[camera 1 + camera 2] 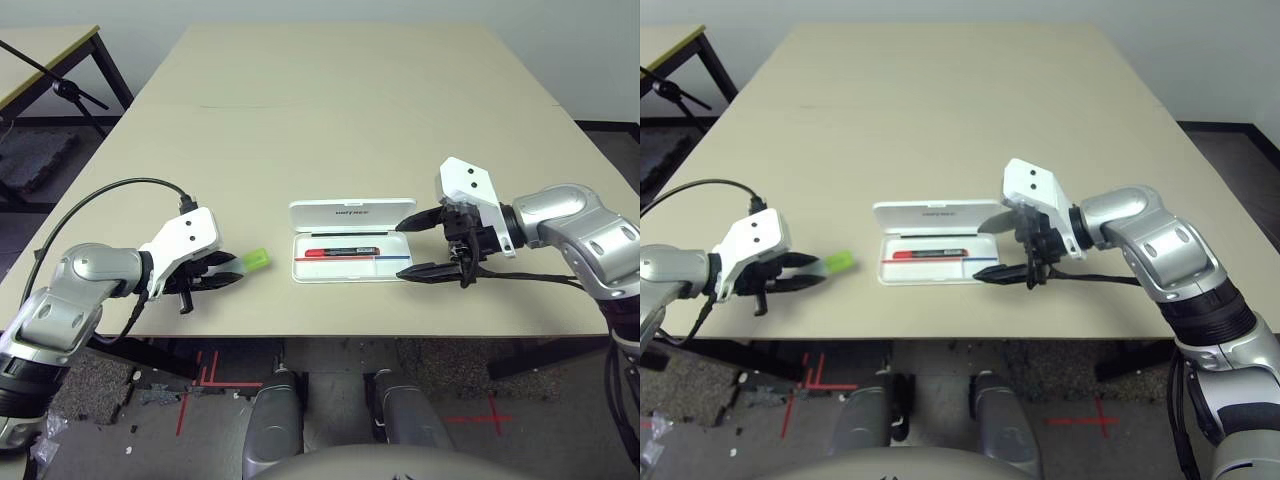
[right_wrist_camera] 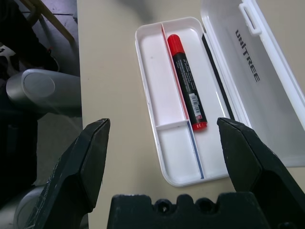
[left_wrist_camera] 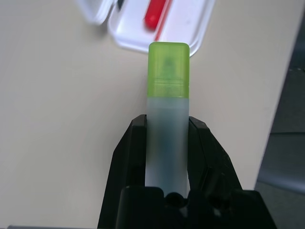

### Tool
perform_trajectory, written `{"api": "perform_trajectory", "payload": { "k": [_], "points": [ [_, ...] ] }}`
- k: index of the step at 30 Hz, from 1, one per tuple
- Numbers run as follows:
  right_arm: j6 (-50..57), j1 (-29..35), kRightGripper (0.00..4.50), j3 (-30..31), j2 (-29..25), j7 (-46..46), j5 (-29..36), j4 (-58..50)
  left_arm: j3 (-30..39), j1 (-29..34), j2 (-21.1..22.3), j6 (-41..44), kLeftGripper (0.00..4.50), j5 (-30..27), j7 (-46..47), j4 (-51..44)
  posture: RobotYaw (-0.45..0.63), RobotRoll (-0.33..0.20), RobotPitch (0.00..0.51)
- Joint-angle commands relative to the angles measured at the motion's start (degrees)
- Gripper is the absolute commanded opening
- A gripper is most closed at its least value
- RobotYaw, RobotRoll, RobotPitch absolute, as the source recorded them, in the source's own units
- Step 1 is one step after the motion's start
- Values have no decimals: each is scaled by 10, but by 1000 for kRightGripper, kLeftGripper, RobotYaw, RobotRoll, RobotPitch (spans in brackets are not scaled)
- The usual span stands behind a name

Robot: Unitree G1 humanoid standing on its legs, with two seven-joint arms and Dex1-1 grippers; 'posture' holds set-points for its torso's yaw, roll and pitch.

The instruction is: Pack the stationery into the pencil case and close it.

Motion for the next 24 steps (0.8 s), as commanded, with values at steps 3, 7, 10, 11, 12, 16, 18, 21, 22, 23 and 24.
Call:
{"api": "perform_trajectory", "payload": {
  "k": [3,7,10,11,12,16,18,21,22,23,24],
  "points": [
    [-11,-1,4500,6,-6,4,-10,6,-51,-58,-17,0,1092,14,-18,-35,-10,0,87],
    [-14,-4,4500,8,-7,4,-14,11,-101,-109,-27,-2,1092,48,-27,-25,-17,0,82],
    [-15,0,4500,8,-11,4,-17,9,-143,-155,-60,17,1092,72,-25,-14,-21,0,78],
    [-16,1,4500,7,-12,3,-18,10,-157,-167,-68,21,1092,84,-25,-10,-25,0,74],
    [-17,1,4500,7,-13,3,-19,11,-171,-177,-74,22,1092,97,-26,-5,-29,0,74],
    [-16,4,4500,6,-14,0,-23,12,-218,-229,-130,38,1092,126,-21,21,-35,0,71],
    [-17,6,4500,6,-15,-1,-26,13,-231,-244,-152,41,1092,133,-23,35,-45,0,70],
    [-18,11,4500,5,-18,-3,-27,12,-249,-263,-181,46,1092,148,-19,59,-55,0,69],
    [-17,12,4500,4,-19,-3,-27,10,-252,-268,-189,49,1092,151,-18,65,-56,0,69],
    [-16,14,4500,2,-21,-4,-27,9,-255,-273,-197,52,1092,153,-18,70,-56,0,69],
    [-16,16,4500,2,-21,-5,-27,7,-256,-276,-202,54,1092,155,-18,73,-62,0,68]
  ]
}}
